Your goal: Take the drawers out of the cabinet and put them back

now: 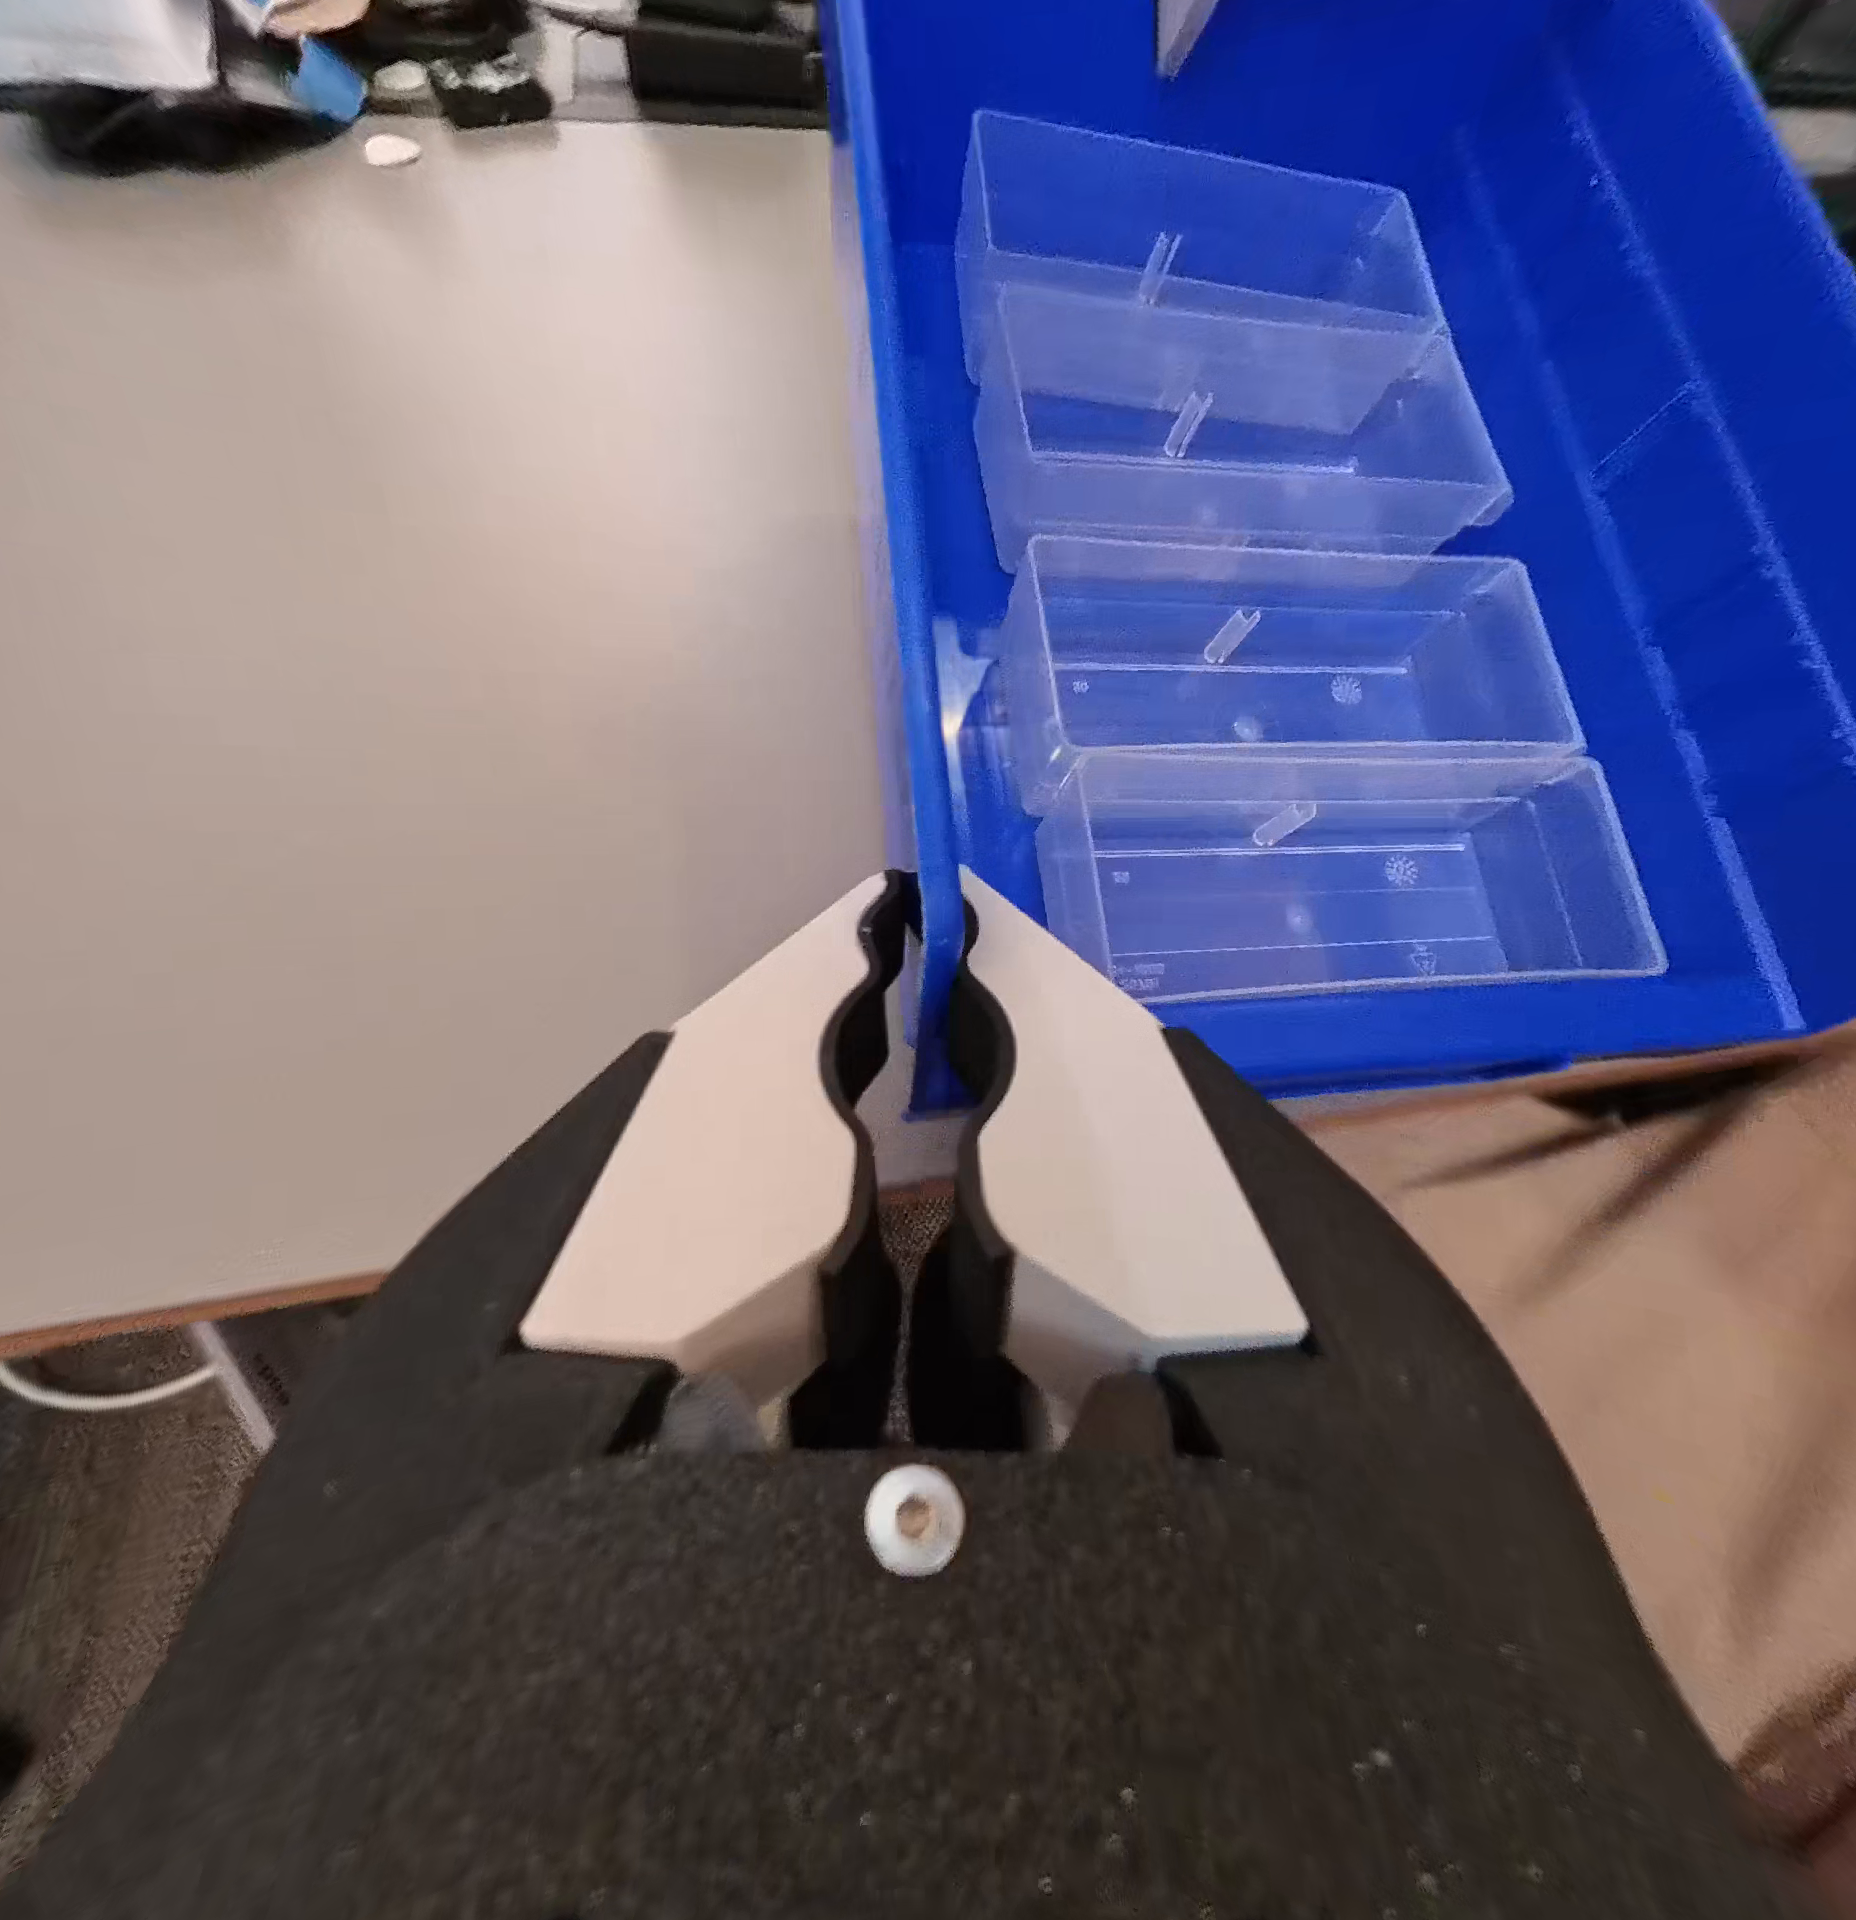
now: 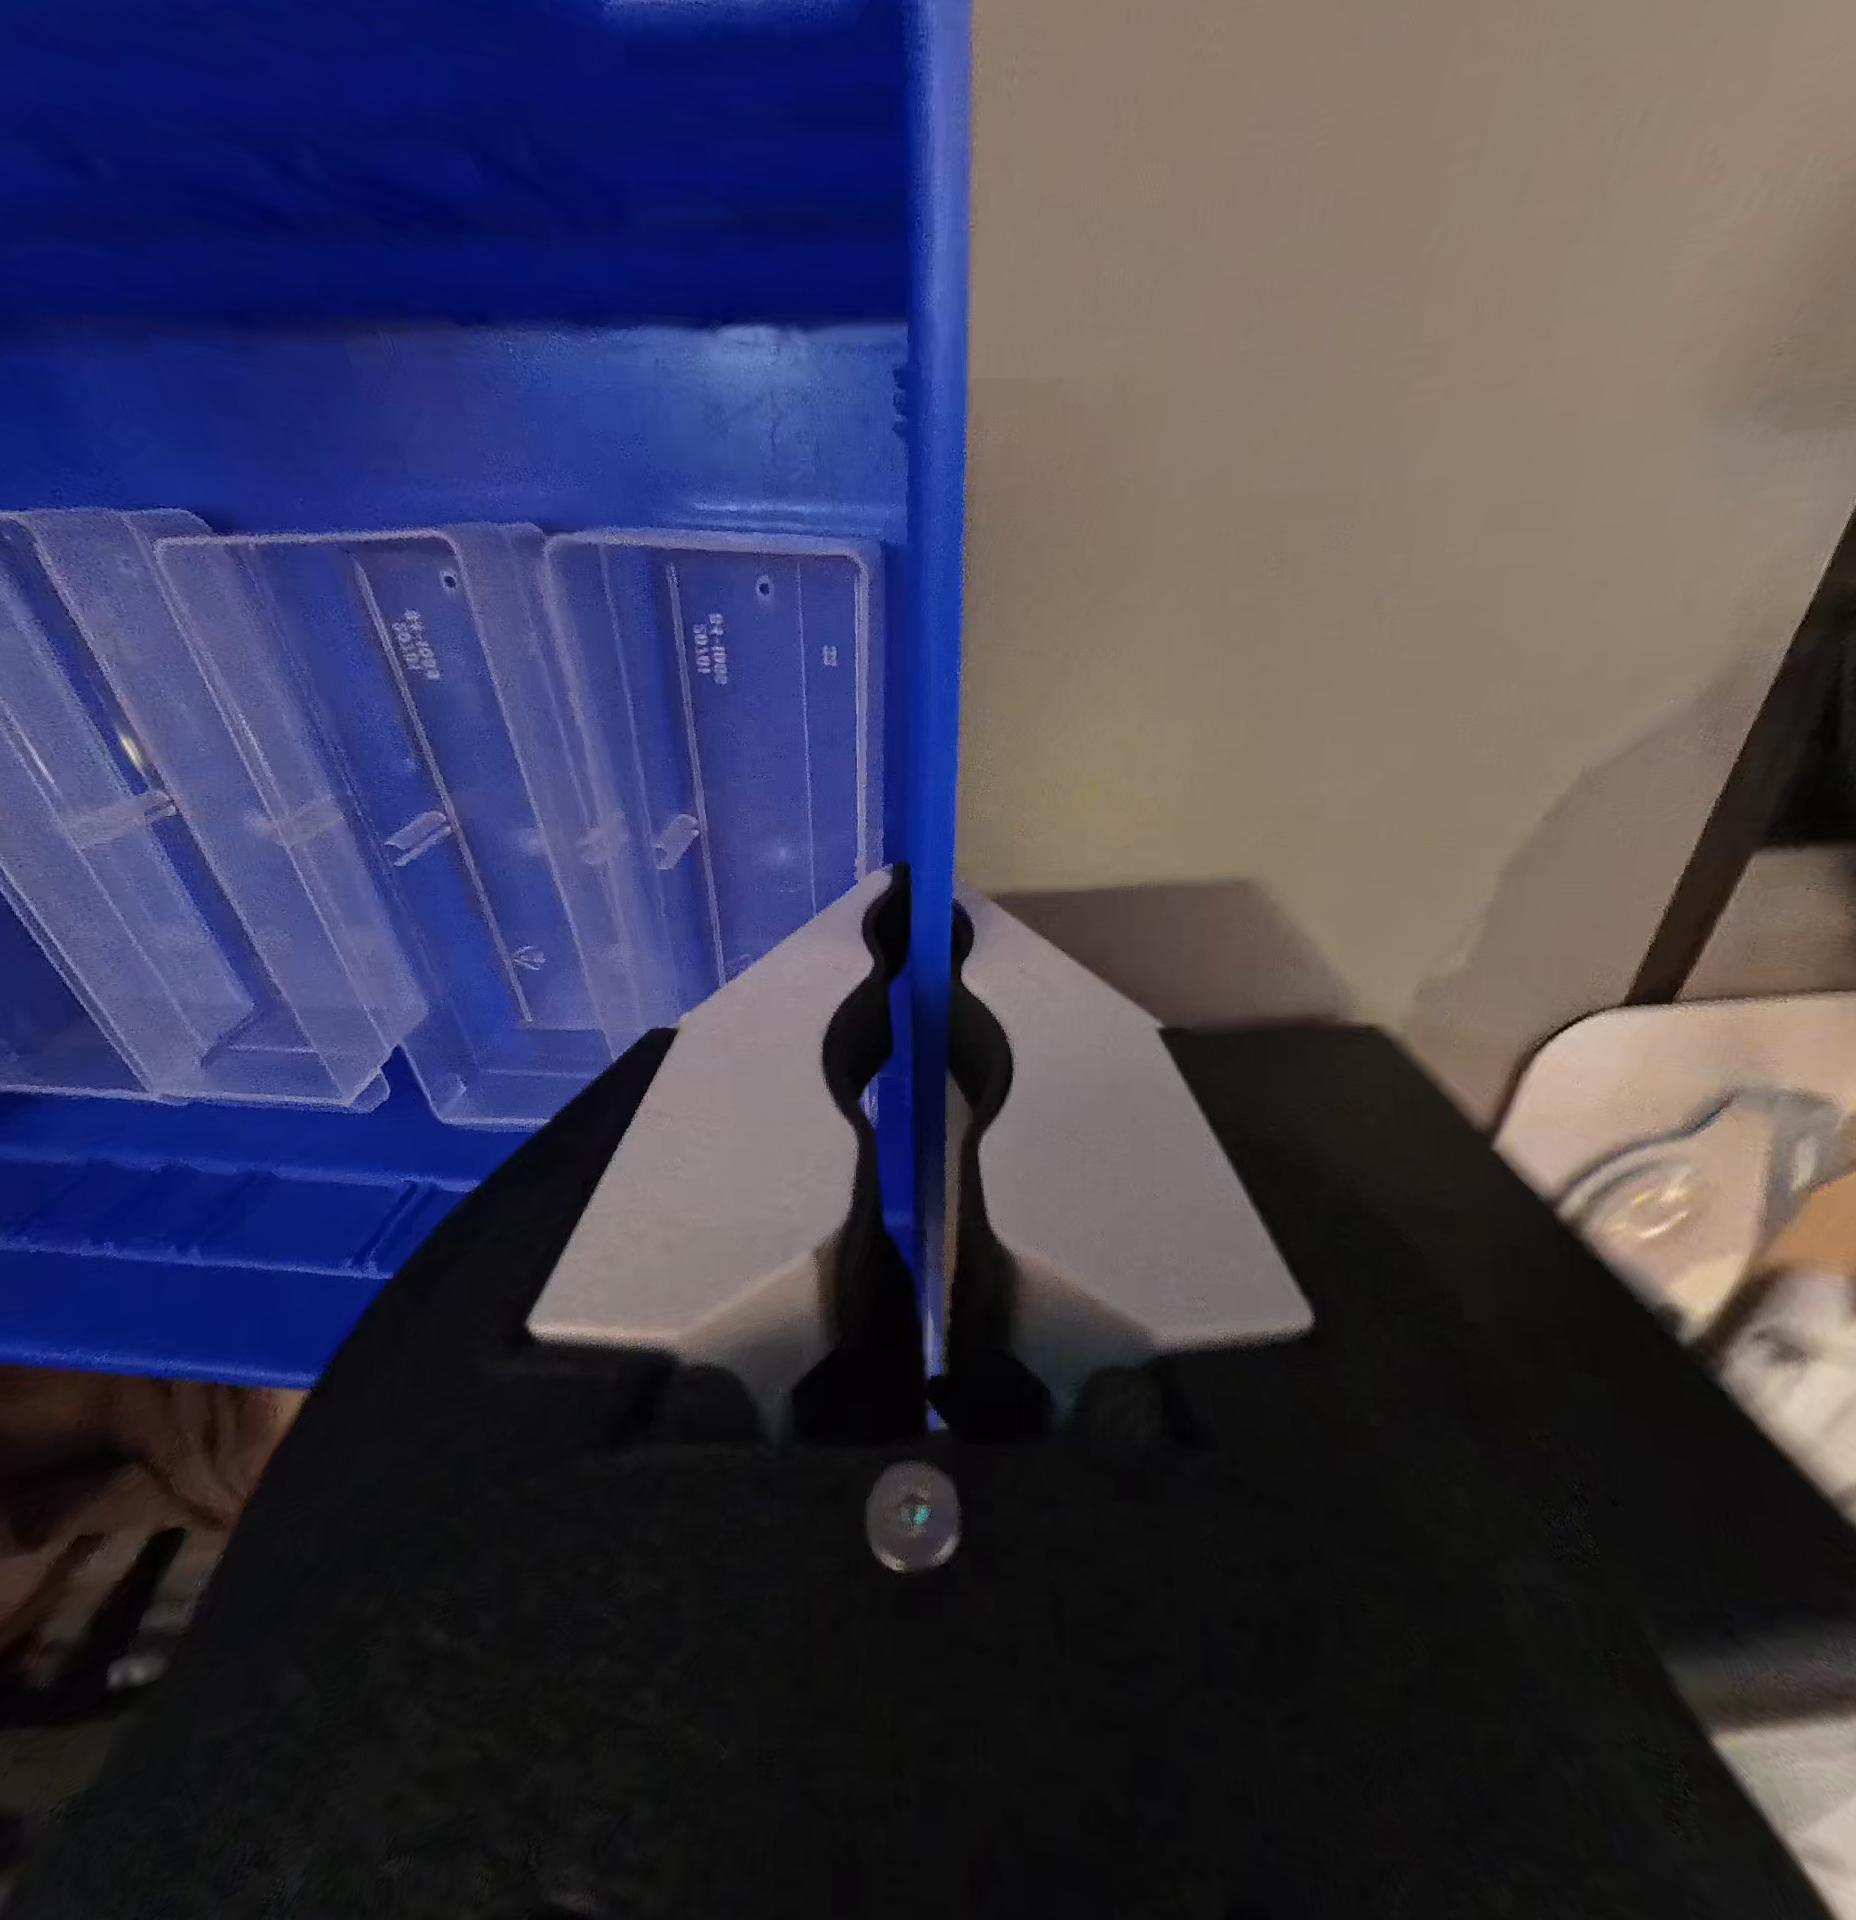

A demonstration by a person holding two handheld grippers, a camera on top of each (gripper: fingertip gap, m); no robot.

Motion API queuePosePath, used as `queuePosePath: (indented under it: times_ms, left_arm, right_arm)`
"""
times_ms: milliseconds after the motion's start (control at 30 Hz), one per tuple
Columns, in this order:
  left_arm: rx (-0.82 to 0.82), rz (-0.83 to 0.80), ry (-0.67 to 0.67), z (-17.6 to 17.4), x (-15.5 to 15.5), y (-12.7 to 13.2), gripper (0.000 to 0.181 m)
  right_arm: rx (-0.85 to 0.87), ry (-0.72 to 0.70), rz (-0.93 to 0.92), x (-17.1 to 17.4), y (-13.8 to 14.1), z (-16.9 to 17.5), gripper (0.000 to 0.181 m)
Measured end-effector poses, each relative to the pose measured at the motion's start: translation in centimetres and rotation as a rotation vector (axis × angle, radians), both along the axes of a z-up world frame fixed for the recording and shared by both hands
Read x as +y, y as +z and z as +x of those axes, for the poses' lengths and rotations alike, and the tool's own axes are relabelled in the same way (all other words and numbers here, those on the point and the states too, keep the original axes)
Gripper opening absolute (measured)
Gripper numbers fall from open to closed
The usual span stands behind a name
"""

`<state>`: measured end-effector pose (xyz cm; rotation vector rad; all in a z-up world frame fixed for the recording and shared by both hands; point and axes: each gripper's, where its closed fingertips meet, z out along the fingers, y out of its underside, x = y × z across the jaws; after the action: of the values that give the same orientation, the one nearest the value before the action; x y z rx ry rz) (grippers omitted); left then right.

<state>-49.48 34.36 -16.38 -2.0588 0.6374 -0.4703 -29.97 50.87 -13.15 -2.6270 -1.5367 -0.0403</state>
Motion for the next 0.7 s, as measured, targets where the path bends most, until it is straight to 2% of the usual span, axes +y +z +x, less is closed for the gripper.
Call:
queuePosePath:
  times_ms: [200, 333, 500, 600, 700]
  left_arm:
    - [-0.004, -0.053, 0.069, 1.6, 8.6, -1.4, 0.002]
    - [0.009, -0.082, 0.08, 3.3, 13.2, -2.7, 0.002]
    - [-0.016, -0.12, 0.094, 5.2, 16.0, -3.5, 0.002]
    - [-0.029, -0.107, 0.109, 5.5, 16.8, -3.5, 0.002]
    - [-0.048, -0.105, 0.129, 5.9, 17.4, -3.6, 0.003]
  right_arm:
    - [-0.058, 0.057, -0.069, 10.3, -2.0, 0.4, 0.002]
    - [-0.132, 0.041, -0.152, 14.2, -4.4, 2.9, 0.002]
    - [-0.157, 0.027, -0.171, 17.3, -6.7, 4.4, 0.007]
    - [-0.15, 0.015, -0.187, 17.8, -7.1, 4.6, 0.004]
    - [-0.219, 0.032, -0.139, 18.4, -6.8, 5.7, 0.012]
